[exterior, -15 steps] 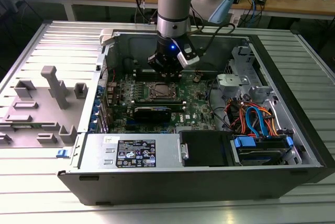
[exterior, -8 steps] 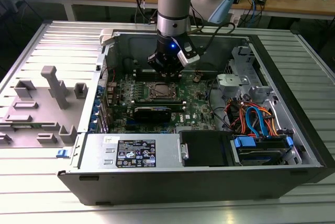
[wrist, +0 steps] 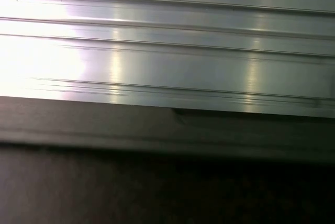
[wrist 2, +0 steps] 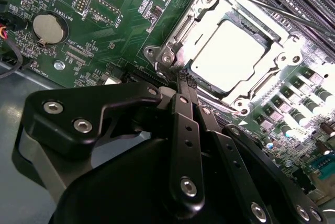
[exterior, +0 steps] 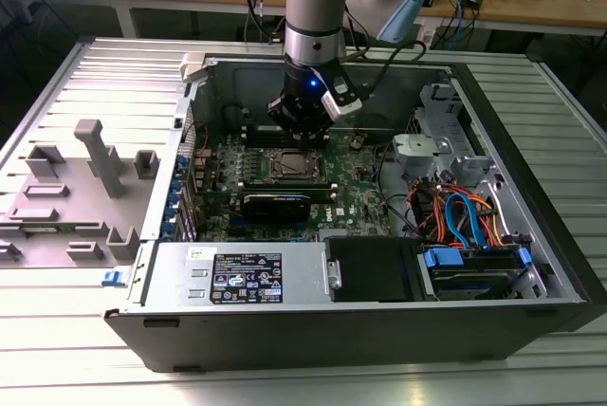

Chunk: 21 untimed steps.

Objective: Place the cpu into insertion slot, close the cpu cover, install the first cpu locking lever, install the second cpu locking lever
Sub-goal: 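Install the second cpu locking lever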

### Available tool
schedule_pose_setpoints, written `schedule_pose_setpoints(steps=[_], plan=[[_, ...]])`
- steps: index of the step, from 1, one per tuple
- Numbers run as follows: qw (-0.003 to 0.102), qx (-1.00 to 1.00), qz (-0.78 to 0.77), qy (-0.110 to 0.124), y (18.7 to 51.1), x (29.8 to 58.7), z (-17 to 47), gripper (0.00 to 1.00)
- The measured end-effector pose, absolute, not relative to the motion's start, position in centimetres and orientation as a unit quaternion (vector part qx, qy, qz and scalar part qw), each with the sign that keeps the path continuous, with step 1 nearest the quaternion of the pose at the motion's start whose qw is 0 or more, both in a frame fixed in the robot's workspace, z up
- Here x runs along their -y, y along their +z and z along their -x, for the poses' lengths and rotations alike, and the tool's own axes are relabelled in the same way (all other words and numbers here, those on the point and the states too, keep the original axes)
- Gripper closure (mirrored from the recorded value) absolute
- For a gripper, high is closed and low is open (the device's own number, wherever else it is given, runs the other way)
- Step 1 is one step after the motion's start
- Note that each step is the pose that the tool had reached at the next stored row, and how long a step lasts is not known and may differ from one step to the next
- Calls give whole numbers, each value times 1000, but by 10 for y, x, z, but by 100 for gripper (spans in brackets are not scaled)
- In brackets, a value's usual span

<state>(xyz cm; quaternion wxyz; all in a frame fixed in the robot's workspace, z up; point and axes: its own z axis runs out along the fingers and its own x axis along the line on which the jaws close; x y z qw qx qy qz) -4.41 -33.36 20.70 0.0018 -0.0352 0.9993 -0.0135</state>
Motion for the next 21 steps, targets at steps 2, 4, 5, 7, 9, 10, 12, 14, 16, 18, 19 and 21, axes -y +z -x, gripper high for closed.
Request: schedule_pose_setpoints(steps=[2, 4, 5, 7, 9, 10, 12, 14, 16, 18, 19, 21], plan=[[2, -999, 35, -14, 207, 334, 44, 89], [2, -999, 35, -14, 207, 334, 44, 89], [2, -999, 35, -14, 207, 334, 44, 89], [2, -999, 35, -14, 207, 337, 44, 89], [2, -999, 35, -14, 207, 341, 44, 89], [2, -999, 35, -14, 207, 342, 44, 89], [2, -999, 35, -14, 207, 345, 44, 89], [2, -999, 35, -14, 207, 348, 44, 89], [2, -999, 35, -14, 207, 350, 44, 89], [2, -999, 35, -14, 207, 351, 44, 89], [2, -999, 35, -14, 207, 351, 44, 89], [2, -999, 35, -14, 207, 351, 44, 89]])
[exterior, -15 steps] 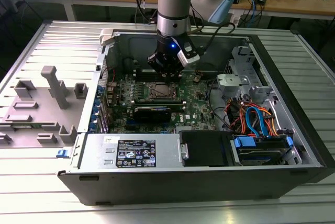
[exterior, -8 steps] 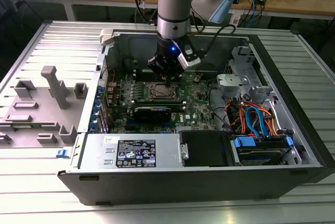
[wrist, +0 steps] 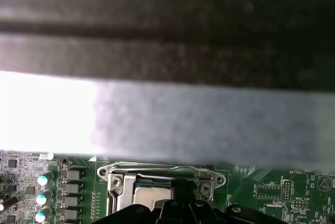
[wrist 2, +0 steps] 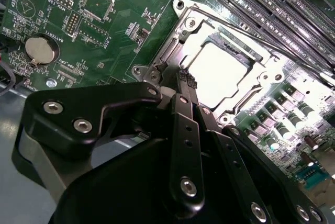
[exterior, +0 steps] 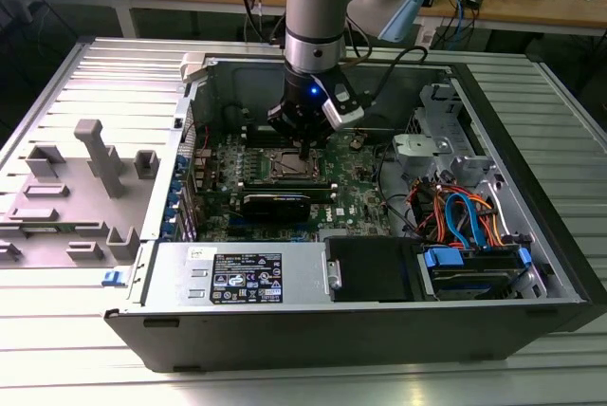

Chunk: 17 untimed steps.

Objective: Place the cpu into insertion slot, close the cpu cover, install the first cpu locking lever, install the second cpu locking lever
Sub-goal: 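Install the second cpu locking lever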

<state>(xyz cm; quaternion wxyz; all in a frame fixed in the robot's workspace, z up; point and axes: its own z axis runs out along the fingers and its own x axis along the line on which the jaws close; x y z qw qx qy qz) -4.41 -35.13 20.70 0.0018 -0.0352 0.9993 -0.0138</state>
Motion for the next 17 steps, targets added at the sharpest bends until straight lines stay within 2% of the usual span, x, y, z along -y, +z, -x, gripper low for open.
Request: schedule_pose_setpoints(steps=[17], plan=[[2, -999, 35, -14, 207, 355, 44, 89]])
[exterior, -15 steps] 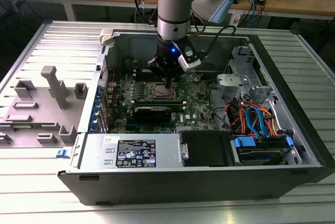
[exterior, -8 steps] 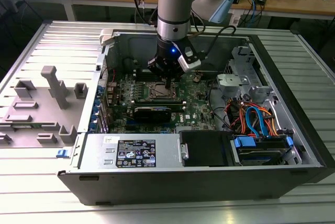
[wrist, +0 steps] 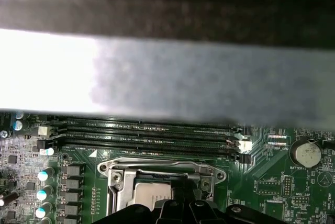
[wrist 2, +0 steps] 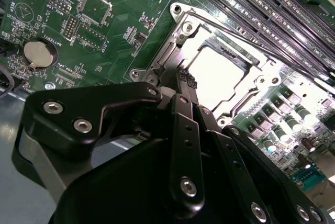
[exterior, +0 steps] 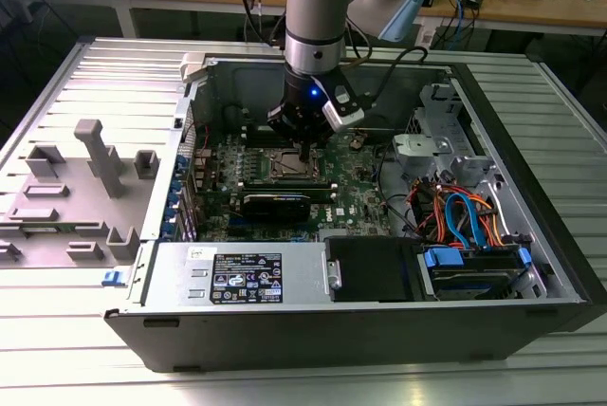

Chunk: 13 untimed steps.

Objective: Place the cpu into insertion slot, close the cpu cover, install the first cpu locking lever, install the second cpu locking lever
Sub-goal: 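Install the second cpu locking lever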

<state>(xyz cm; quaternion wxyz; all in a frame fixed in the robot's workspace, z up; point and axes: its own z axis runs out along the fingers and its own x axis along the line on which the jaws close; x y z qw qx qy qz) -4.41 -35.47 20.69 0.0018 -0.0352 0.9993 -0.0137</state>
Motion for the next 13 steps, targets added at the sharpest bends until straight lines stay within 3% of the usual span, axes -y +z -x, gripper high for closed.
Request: schedule_pose_setpoints(steps=[13], plan=[[2, -999, 35, -14, 207, 357, 44, 89]])
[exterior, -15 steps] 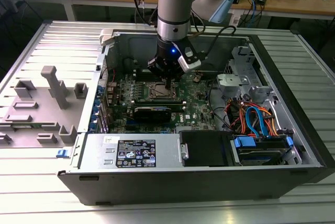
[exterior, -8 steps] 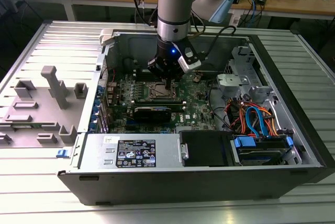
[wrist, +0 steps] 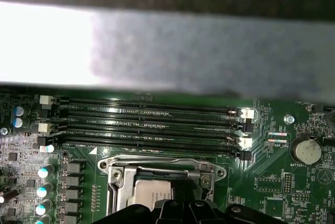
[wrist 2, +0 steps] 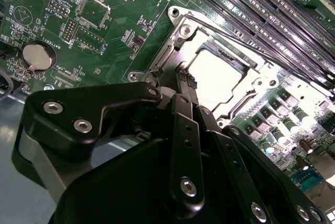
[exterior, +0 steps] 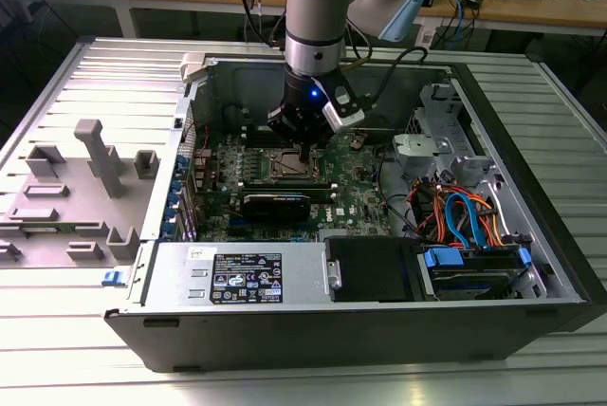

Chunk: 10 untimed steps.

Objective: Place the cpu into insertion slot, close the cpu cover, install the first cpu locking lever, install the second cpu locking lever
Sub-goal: 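Install the second cpu locking lever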

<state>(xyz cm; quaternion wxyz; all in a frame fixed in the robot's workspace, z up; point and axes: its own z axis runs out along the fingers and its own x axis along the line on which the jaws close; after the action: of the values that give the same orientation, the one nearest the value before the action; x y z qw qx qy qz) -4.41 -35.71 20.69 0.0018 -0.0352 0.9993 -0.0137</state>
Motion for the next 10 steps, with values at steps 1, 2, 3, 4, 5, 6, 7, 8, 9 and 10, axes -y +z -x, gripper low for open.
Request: schedule_pose_setpoints(steps=[1, 2, 3, 4, 5, 6, 7, 8, 9, 10], plan=[[2, -999, 35, -14, 207, 357, 44, 89], [2, -999, 35, -14, 207, 357, 44, 89], [2, -999, 35, -14, 207, 358, 44, 89], [2, -999, 35, -14, 207, 358, 44, 89], [2, -999, 35, -14, 207, 358, 44, 89], [2, -999, 35, -14, 207, 358, 44, 89], [2, -999, 35, -14, 207, 358, 44, 89], [2, -999, 35, -14, 207, 358, 44, 89], [2, -999, 35, -14, 207, 359, 44, 89], [2, -999, 35, -14, 207, 359, 44, 89]])
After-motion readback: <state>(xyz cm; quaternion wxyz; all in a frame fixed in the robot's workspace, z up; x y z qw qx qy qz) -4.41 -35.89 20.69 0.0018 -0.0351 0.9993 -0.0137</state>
